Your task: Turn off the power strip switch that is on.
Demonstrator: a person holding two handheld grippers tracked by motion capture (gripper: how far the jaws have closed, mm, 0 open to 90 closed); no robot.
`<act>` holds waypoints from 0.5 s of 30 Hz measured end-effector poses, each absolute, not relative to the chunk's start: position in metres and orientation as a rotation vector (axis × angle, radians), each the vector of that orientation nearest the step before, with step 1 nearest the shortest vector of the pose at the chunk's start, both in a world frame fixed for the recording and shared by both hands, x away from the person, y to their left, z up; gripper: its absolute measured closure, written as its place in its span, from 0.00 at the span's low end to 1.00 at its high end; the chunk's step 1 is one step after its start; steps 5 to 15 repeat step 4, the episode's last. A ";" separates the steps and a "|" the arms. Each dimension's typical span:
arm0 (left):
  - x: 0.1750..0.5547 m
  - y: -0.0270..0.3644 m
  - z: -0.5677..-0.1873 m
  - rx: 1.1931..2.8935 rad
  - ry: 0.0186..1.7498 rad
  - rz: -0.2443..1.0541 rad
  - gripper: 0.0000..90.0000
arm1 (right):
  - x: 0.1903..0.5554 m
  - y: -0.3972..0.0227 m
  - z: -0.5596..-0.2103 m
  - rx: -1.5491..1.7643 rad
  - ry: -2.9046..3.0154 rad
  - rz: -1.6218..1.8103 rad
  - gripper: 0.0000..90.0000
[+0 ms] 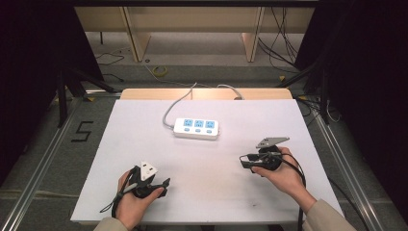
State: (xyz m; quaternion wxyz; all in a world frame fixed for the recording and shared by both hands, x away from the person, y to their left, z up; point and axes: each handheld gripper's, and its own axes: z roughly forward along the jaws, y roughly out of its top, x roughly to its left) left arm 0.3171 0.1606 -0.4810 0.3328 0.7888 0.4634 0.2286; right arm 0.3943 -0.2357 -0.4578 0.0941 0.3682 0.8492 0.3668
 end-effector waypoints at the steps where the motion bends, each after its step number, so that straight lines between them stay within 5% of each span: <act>1: 0.318 0.162 -0.482 2.060 1.215 0.599 0.31 | 0.391 -0.237 -0.459 1.089 2.513 1.099 0.63; 15: 0.321 0.166 -0.485 2.035 1.258 0.590 0.28 | 0.381 -0.240 -0.464 1.091 2.500 1.148 0.60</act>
